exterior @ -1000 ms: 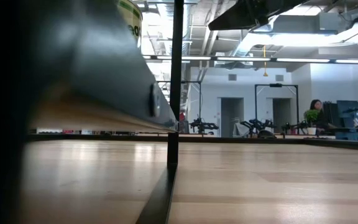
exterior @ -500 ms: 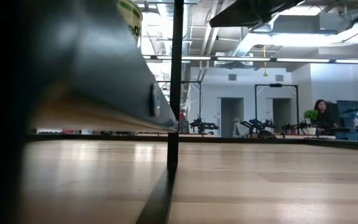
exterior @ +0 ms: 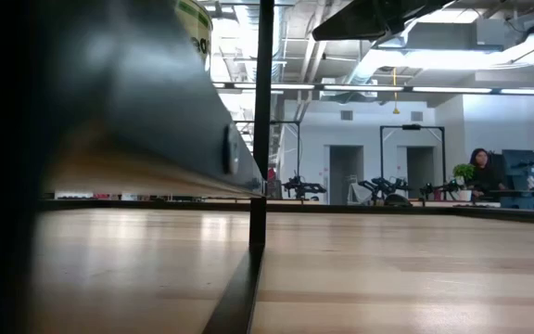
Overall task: Pick and place cans onto a shelf
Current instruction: Put the canned peaches on the shelf, then return to Home Position
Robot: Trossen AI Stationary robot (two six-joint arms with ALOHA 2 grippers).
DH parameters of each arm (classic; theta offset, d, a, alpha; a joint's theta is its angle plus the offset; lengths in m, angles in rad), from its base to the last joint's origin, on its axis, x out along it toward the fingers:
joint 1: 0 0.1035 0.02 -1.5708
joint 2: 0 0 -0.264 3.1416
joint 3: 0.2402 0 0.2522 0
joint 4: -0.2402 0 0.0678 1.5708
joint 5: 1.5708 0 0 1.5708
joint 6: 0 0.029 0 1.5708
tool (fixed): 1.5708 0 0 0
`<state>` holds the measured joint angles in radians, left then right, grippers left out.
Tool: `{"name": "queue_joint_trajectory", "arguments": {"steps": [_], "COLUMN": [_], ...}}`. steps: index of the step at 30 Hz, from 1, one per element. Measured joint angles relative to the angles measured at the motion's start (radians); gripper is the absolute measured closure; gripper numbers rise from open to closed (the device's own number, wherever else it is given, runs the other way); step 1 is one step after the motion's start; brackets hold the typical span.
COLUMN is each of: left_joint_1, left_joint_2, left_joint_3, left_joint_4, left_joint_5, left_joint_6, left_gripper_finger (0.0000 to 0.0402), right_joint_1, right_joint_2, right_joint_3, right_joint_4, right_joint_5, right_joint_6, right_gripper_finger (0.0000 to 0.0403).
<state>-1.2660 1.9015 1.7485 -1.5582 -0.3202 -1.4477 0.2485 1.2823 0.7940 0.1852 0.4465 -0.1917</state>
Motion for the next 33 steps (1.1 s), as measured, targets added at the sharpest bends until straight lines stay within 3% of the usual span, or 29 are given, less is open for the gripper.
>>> {"name": "queue_joint_trajectory", "arguments": {"steps": [20,33], "left_joint_1": [0.006,0.006], "left_joint_2": [0.000,-0.001], "left_joint_3": [0.000,0.000], "left_joint_4": [0.001,-0.001], "left_joint_5": [0.044,0.055], "left_joint_6": [0.007,0.009], "left_gripper_finger": [0.0400,0.0346], "right_joint_1": [0.000,0.000], "right_joint_2": [0.000,0.000], "right_joint_3": [0.000,0.000], "right_joint_4": [0.000,0.000], "right_joint_5": [0.000,0.000], "right_joint_6": [0.000,0.000], "right_gripper_finger": [0.0392,0.0392]}}
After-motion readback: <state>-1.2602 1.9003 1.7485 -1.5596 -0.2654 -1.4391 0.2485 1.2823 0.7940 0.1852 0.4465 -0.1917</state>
